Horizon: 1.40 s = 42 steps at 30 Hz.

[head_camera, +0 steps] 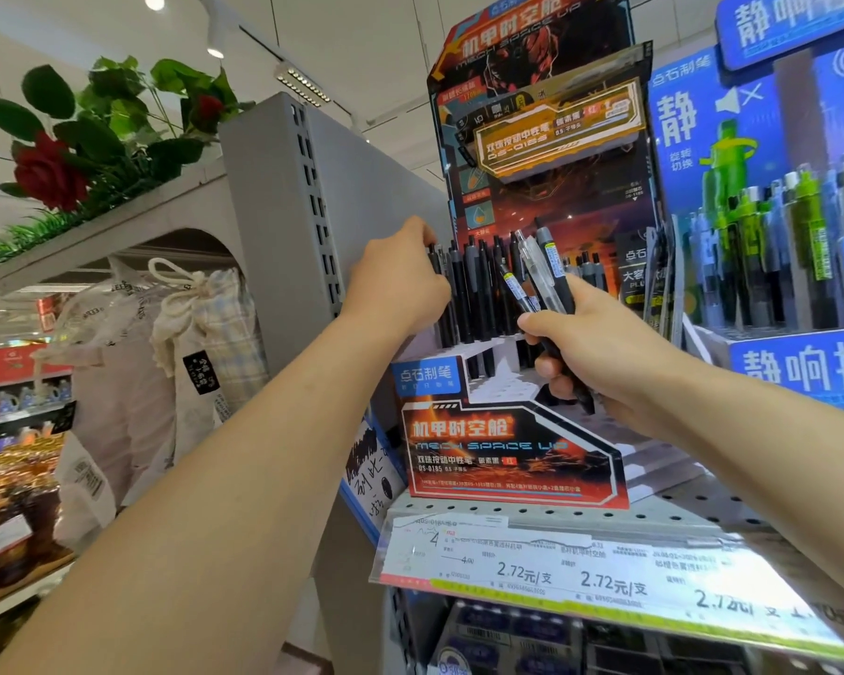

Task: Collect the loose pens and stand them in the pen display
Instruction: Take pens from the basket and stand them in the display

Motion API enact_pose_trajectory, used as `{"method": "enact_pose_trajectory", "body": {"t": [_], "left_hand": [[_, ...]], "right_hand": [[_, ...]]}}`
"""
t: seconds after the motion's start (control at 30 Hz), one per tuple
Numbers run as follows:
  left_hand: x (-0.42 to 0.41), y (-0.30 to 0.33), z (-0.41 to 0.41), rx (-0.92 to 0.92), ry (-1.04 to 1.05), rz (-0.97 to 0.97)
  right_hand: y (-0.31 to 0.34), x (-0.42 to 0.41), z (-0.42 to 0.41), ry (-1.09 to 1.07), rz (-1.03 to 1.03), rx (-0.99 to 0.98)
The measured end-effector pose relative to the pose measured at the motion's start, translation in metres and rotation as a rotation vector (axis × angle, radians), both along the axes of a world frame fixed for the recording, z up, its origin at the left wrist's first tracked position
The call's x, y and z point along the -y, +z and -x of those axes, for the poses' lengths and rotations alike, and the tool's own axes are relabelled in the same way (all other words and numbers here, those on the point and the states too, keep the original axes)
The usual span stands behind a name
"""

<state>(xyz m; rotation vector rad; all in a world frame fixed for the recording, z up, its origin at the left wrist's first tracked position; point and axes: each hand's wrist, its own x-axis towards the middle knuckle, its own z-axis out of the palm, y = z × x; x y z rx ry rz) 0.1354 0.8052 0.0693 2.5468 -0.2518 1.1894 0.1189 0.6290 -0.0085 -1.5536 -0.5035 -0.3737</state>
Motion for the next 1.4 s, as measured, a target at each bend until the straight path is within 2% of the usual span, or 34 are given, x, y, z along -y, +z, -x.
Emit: {"method": "enact_pose_trajectory", "body": {"t": [0.23, 0.43, 0.5, 0.63, 0.97, 1.13, 1.27, 1.4], "left_hand": [[0.001, 0.002, 0.002, -0.056, -0.012, 0.008], [0.004, -0.008, 0.01, 0.101, -0.098, 0.157], [0.008, -0.011, 0.015, 0.146, -0.208, 0.258], [0.022, -0.018, 0.027, -0.001, -0.445, 0.411], [0.027, -0.019, 0.034, -0.021, -0.587, 0.524], [0.023, -0.018, 0.031, 0.152, -0.547, 0.54], [0.013, -0.012, 0.029, 0.361, -0.528, 0.623], [0.001, -0.011, 0.023, 0.52, -0.39, 0.464]], "right_hand": [[0.0, 0.0, 0.001, -0.017, -0.023, -0.012], [0.001, 0.001, 0.004, 0.037, -0.042, 0.02], [0.002, 0.001, 0.005, 0.05, -0.059, 0.042], [0.003, -0.002, 0.009, 0.079, -0.08, 0.083], [0.004, -0.003, 0.01, 0.095, -0.095, 0.088], [0.005, -0.001, 0.011, 0.111, -0.084, 0.057], [0.004, 0.004, 0.006, 0.001, -0.065, -0.008], [0.003, 0.004, 0.004, -0.028, -0.066, -0.001]]}}
